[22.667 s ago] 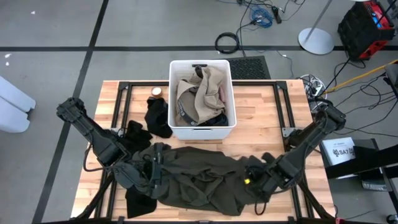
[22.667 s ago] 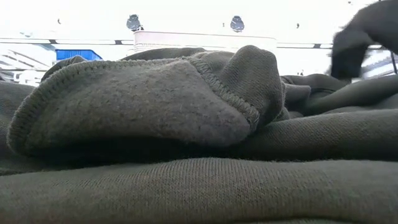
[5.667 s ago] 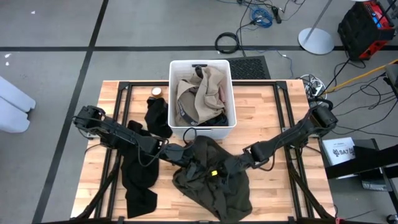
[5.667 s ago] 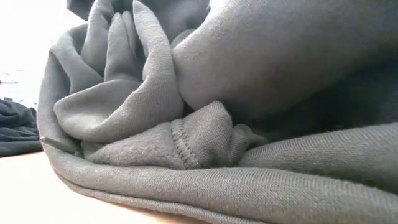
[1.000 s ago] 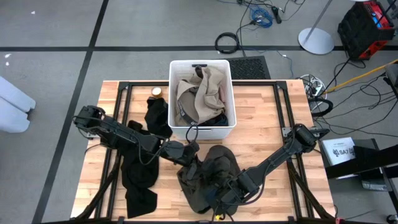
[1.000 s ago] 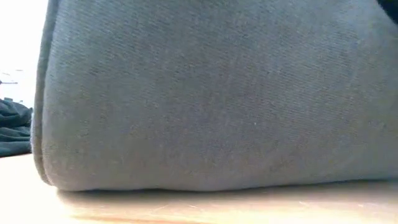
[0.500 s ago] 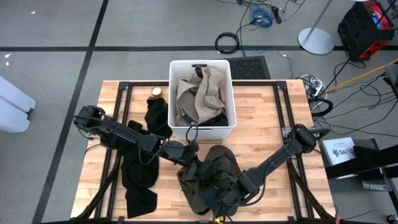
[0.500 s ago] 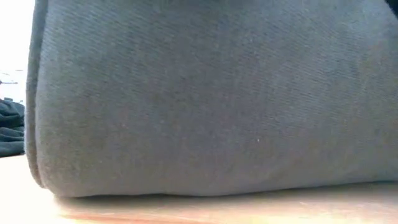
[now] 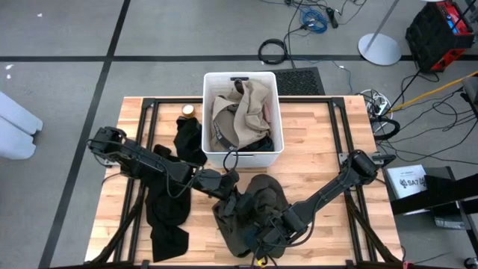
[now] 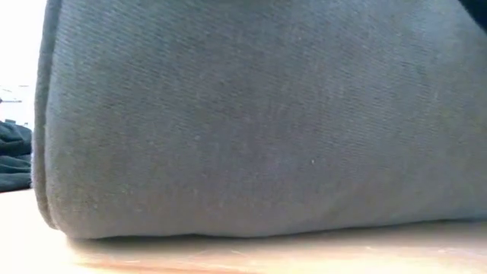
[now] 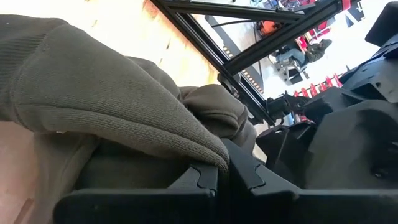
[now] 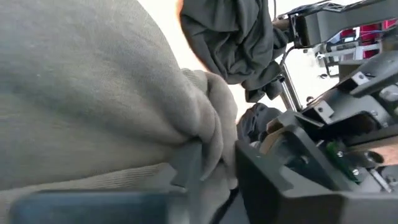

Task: Fold laundry
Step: Fold the black jacket into the white laundry bin

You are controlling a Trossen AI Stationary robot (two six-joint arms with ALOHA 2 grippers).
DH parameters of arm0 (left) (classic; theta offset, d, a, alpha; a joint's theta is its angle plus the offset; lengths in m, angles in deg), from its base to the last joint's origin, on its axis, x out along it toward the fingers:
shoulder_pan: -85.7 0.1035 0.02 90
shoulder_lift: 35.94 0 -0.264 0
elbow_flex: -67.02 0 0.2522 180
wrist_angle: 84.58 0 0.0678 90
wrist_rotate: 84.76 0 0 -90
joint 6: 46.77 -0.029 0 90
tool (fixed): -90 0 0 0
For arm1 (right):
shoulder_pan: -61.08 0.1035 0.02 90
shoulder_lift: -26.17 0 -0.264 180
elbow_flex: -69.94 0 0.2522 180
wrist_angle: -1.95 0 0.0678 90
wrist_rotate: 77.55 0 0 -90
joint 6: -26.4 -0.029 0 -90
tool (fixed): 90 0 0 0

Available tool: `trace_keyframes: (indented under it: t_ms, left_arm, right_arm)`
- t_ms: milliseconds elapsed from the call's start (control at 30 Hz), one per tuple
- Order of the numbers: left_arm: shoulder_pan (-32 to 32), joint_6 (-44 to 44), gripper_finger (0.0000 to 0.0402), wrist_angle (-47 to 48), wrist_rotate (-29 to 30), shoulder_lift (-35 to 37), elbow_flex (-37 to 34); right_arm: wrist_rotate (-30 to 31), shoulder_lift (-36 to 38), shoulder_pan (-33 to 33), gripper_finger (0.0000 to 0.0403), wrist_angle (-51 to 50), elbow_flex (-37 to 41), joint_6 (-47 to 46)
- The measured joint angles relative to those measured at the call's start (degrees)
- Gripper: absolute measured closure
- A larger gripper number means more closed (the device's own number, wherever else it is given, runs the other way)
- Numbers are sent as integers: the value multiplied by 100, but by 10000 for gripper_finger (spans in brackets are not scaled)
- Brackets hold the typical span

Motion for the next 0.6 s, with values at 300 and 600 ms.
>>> trace_keyframes:
  t_ms: [300, 600]
  left_arm:
    - [0, 4, 390, 9, -4, 0, 0]
    - [244, -1, 334, -11, -1282, 104, -2]
  right_arm:
    - [-25, 0, 4, 398, 22, 0, -266]
    - [-207, 33, 292, 402, -656, -129, -1144]
